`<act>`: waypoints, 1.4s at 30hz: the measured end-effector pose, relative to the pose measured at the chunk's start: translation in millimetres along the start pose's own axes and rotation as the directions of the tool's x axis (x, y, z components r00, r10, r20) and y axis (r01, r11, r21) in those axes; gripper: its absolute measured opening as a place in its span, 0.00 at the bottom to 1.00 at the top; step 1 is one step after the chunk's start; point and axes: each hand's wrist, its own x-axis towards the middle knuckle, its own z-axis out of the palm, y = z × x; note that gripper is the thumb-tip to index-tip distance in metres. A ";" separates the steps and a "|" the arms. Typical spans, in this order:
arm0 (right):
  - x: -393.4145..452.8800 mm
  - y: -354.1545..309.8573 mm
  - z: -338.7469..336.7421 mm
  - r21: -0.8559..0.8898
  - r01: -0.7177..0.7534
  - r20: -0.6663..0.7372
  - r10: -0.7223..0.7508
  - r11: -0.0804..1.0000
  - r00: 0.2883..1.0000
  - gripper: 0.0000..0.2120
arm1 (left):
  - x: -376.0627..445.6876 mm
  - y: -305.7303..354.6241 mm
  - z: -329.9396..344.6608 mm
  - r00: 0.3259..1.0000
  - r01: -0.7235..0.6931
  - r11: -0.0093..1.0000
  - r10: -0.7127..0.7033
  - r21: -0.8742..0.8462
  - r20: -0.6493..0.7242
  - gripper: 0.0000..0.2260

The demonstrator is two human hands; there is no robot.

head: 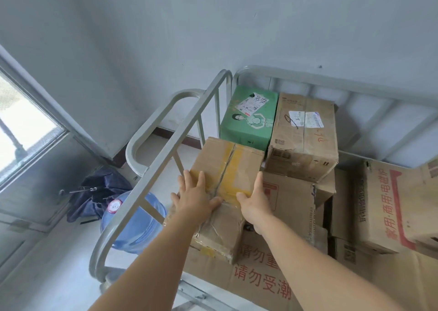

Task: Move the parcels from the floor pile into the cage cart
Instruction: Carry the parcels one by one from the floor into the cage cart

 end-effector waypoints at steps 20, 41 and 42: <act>-103.2 66.8 -115.6 -0.581 0.127 -0.210 -0.299 0.804 0.931 0.34 | -101.7 117.2 -7.7 0.880 -0.471 0.871 0.475 0.136 0.006 0.33; -252.1 281.9 -370.8 -0.275 -0.201 -0.639 -0.022 0.940 0.769 0.35 | -304.3 381.5 113.5 0.592 -0.795 0.607 0.784 -0.027 0.187 0.33; -254.4 295.9 -384.2 -0.248 -0.221 -0.643 0.010 0.943 0.765 0.35 | -311.5 393.0 123.4 0.596 -0.787 0.616 0.776 -0.043 0.209 0.34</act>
